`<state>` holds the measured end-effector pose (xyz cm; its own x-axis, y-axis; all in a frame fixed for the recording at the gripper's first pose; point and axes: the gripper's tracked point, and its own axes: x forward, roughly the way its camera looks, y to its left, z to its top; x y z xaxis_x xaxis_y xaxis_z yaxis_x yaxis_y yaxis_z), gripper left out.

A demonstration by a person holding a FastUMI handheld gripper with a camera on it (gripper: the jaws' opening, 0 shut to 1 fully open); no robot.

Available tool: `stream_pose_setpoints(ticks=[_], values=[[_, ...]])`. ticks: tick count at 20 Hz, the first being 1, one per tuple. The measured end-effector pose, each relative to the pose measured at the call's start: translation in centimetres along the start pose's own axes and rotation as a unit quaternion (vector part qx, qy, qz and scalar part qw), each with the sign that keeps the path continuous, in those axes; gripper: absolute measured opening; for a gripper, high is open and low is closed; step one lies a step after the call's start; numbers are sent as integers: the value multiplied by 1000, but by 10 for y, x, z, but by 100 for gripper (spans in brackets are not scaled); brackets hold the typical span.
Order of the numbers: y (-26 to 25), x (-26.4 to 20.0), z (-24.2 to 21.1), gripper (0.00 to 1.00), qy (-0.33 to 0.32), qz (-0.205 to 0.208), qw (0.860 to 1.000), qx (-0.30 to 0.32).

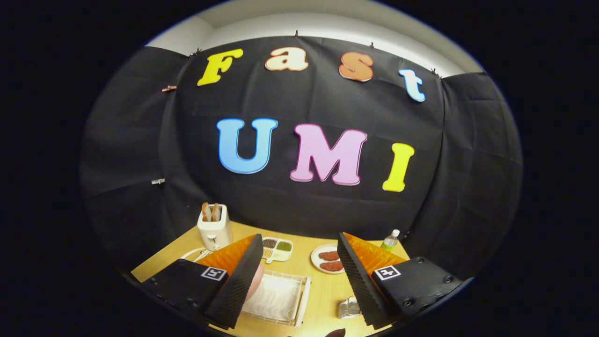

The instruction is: Take the plate from the dish rack, then take the spoon from the basket and place it into the plate.

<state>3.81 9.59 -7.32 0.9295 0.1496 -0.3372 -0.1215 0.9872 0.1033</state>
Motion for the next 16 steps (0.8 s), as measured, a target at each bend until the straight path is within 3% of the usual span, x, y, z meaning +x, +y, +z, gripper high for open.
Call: stream_pose_setpoints(ticks=[4, 10, 16], values=[[43, 31, -45, 97, 98, 28, 995, -12], [81, 77, -110, 93, 210, 25, 977, -37], [88, 110, -162, 78, 275, -49, 959, -48]])
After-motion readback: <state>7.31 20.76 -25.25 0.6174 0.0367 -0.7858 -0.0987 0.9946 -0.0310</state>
